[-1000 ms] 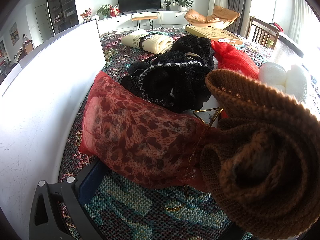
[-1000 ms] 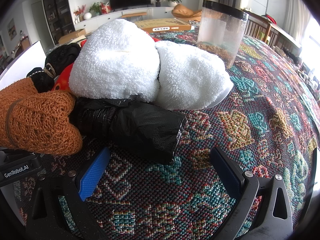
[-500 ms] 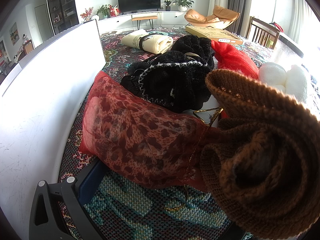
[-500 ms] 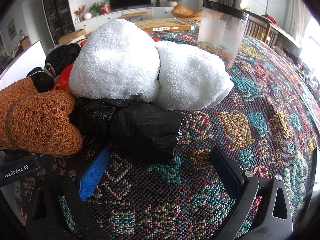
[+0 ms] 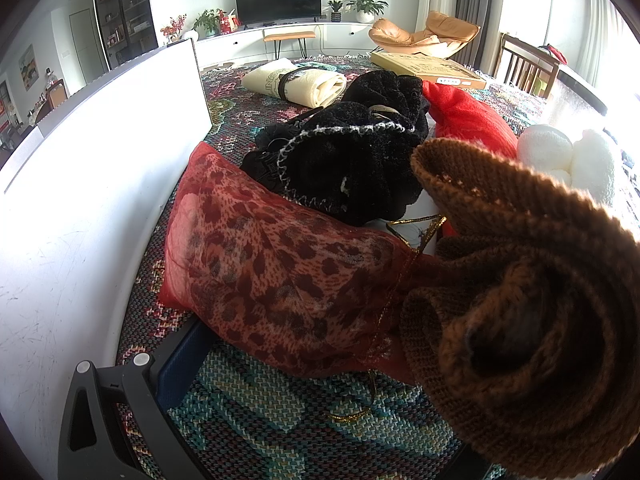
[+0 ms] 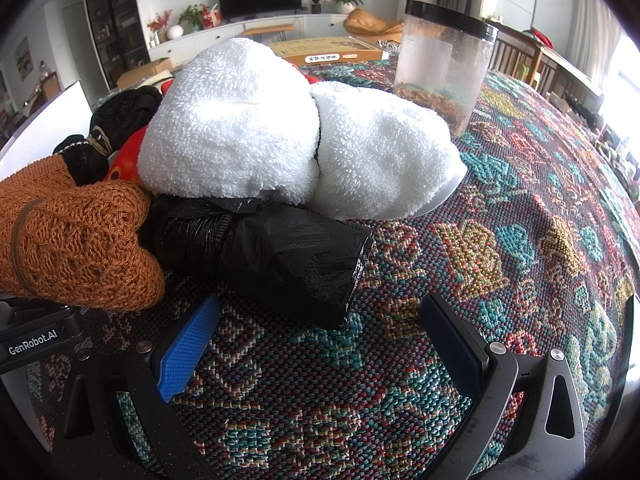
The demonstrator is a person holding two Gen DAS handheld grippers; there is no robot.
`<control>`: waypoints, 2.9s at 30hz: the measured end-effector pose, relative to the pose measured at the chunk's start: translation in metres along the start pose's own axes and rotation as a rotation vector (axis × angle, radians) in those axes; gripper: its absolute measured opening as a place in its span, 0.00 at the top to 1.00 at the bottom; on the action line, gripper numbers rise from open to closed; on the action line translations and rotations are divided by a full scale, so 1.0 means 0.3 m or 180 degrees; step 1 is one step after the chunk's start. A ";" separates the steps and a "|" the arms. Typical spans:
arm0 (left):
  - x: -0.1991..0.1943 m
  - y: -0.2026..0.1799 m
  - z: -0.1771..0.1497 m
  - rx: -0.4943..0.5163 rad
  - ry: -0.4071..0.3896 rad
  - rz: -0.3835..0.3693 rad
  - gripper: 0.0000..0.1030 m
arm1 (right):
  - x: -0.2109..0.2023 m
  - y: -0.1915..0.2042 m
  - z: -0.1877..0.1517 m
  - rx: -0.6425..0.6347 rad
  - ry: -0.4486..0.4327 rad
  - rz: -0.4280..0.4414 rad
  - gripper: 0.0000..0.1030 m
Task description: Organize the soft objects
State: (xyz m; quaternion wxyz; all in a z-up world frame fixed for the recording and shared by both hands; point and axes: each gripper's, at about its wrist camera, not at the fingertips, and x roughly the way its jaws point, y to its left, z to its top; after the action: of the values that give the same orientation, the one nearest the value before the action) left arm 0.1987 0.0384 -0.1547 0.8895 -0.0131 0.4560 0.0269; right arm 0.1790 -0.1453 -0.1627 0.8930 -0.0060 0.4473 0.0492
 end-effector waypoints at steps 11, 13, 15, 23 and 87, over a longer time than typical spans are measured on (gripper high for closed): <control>-0.001 -0.001 -0.001 -0.0001 0.0000 0.0001 0.00 | -0.002 0.002 -0.001 0.0000 0.0000 0.0000 0.01; -0.002 -0.001 -0.001 -0.0001 0.0001 0.0002 0.00 | -0.002 0.002 -0.001 0.0000 0.0000 0.0000 0.02; -0.002 -0.002 -0.001 -0.0001 0.0001 0.0002 0.00 | -0.005 0.004 -0.002 0.0000 0.0000 0.0000 0.01; -0.001 -0.001 0.000 -0.0001 0.0001 0.0002 0.00 | -0.002 0.002 -0.001 0.0000 0.0000 0.0000 0.01; -0.049 0.007 -0.058 0.0083 0.0008 -0.0063 0.00 | -0.005 -0.001 -0.003 -0.0002 -0.0004 -0.0002 0.01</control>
State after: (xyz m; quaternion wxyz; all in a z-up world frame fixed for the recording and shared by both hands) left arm 0.1759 0.0393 -0.1531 0.8892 -0.0062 0.4573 0.0121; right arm 0.1774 -0.1458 -0.1622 0.8933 -0.0064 0.4467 0.0490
